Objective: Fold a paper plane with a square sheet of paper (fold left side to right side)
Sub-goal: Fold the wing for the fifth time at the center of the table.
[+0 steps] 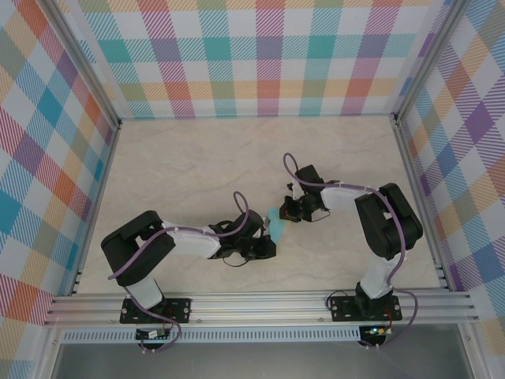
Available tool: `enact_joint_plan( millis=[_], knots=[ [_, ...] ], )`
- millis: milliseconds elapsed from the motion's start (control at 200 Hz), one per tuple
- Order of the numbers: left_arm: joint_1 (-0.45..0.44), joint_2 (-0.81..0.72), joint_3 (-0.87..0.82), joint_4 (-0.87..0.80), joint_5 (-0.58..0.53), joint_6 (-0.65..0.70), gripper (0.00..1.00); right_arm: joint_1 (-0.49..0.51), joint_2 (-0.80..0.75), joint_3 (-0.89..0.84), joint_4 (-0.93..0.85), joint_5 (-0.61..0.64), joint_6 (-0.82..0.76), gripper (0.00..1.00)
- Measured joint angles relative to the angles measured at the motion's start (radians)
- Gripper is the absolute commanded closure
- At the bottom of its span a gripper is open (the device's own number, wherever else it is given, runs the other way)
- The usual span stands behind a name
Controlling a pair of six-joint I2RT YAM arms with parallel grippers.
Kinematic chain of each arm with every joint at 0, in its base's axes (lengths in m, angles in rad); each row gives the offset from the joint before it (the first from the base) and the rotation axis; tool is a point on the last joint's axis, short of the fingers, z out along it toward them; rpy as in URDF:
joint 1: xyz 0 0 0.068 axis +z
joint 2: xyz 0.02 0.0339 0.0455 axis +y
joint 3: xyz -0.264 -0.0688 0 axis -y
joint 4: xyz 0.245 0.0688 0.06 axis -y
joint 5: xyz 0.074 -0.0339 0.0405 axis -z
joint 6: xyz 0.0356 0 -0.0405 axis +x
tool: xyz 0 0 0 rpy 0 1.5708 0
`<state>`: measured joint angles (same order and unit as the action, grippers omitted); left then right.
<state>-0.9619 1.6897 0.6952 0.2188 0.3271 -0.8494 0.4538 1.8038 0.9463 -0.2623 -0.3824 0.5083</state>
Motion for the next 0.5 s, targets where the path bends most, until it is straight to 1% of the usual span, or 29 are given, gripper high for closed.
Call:
enact_joint_plan(
  millis=[500],
  knots=[
    [0.000,-0.019,-0.068,0.084,-0.015,-0.026,0.90,0.000,0.011,0.022,-0.031,0.000,-0.001,0.98]
  ],
)
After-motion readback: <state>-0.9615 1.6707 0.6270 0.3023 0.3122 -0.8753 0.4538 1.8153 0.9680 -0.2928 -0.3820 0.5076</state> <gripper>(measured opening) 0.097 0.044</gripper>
